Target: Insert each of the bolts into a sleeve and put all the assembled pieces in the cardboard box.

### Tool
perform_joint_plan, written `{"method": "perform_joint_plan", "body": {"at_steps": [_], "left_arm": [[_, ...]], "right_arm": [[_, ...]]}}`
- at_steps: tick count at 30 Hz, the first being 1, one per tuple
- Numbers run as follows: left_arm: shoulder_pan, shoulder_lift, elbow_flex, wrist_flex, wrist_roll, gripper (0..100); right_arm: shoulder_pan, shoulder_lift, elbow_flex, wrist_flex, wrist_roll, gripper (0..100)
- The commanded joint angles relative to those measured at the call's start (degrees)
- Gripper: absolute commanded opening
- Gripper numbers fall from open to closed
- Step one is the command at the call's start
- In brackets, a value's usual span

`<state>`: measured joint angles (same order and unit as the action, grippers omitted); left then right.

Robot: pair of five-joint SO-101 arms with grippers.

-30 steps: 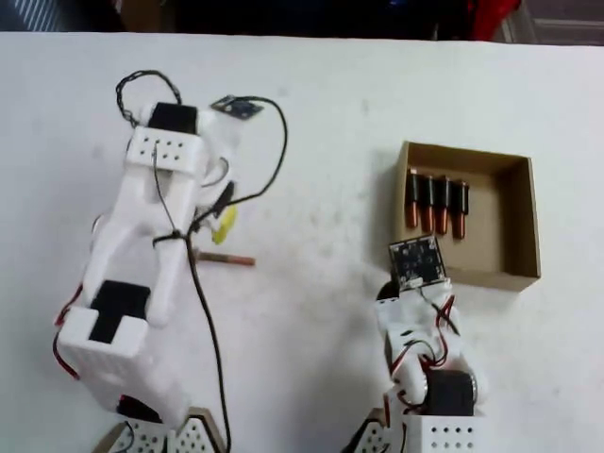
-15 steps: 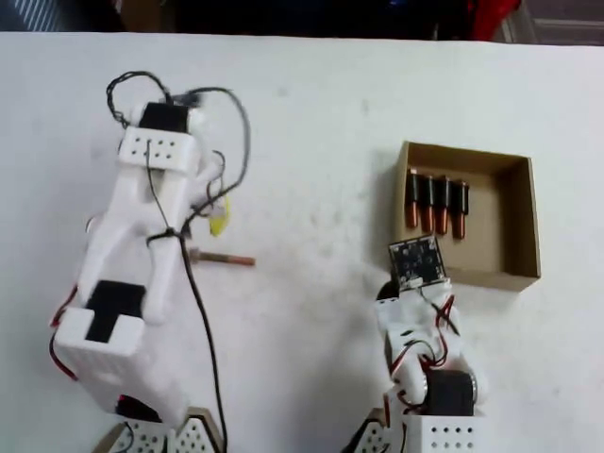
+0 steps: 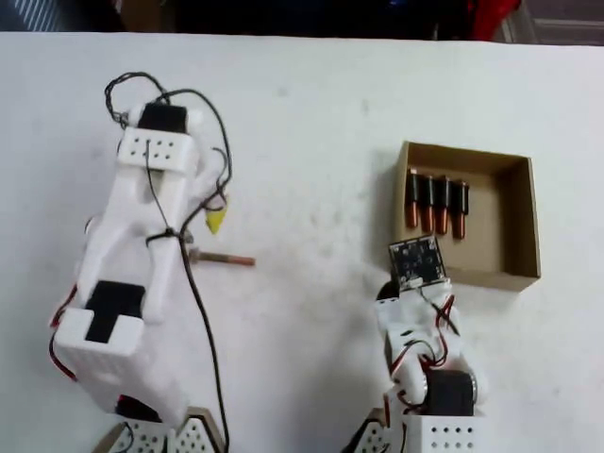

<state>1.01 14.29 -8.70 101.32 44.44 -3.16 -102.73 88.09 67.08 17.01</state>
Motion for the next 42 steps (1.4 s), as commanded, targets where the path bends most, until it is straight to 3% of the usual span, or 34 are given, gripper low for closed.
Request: {"method": "perform_joint_plan", "body": {"at_steps": [1, 18, 33, 42], "left_arm": [[1.98, -2.95, 2.81, -1.58, 0.79, 15], [0.84, -3.03, 20.13, -22.42, 25.93, 16], [0.31, -2.95, 27.60, -31.65, 26.37, 16], [0.31, -2.95, 27.96, -32.35, 26.29, 15]], "right_arm": [[-0.13, -0.57, -0.62, -1.27, -0.44, 1.6], [-0.04, -0.57, -0.62, -1.27, -0.44, 1.6], [-0.04, -0.57, -0.62, -1.27, -0.44, 1.6], [-0.04, -0.57, -0.62, -1.27, -0.44, 1.6]]}}
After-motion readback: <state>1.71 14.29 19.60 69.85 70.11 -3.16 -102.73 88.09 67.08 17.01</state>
